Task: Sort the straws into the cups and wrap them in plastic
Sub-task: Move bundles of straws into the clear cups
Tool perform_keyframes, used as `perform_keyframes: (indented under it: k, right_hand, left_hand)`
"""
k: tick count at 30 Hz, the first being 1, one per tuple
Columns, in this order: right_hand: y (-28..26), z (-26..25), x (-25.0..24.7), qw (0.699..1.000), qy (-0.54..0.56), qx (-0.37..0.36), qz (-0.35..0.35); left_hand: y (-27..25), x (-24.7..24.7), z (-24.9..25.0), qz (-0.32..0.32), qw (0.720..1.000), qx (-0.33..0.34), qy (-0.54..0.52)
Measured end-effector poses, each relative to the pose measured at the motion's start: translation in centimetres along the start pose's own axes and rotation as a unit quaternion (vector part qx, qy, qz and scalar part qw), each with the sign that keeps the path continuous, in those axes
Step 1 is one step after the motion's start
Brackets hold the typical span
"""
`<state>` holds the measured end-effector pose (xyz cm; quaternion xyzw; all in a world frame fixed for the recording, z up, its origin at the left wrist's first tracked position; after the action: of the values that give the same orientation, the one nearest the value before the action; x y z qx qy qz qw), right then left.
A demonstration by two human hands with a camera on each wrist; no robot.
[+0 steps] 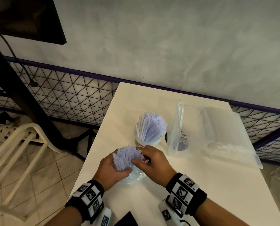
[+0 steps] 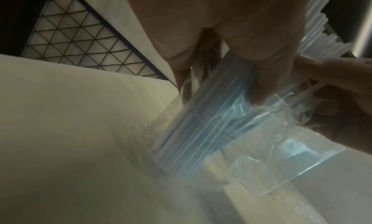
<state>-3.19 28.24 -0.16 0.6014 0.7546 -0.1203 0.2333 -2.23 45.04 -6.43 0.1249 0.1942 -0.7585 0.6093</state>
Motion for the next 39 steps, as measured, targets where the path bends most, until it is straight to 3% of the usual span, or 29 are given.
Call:
perform_keyframes:
  k: [6, 18, 25, 39]
  right_hand:
    - [0.6, -0.1, 0.3, 0.999, -0.035, -0.028, -0.019]
    - [1.6, -1.1, -0.1, 0.993, -0.08, -0.071, -0.048]
    - [1.3, 1.1, 0.2, 1.0, -0.013, -0.008, -0.009]
    - [2.2, -0.8, 0.8, 0.989, -0.112, -0.047, -0.08]
  left_hand:
    - [0.1, 0.5, 0.9, -0.054, 0.997, 0.06, -0.015]
    - [1.8, 1.0, 0.6, -0.018, 0.997, 0.042, -0.055]
    - [1.9, 0.9, -0.5, 0.009, 0.998, 0.032, -0.048]
    - [2.2, 0.7, 0.4, 0.01, 0.999, 0.024, -0.032]
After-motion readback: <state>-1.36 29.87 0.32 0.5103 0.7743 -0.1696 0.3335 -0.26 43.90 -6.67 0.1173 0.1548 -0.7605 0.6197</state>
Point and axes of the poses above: each hand's wrist, its own y-axis towards the middle knuckle, its own x-axis out of the palm, z = x × y, the point moved 6 cm from there along y, towards the middle knuckle, and after that the axes turned 11 degrees about y, right-handed, at the moved point
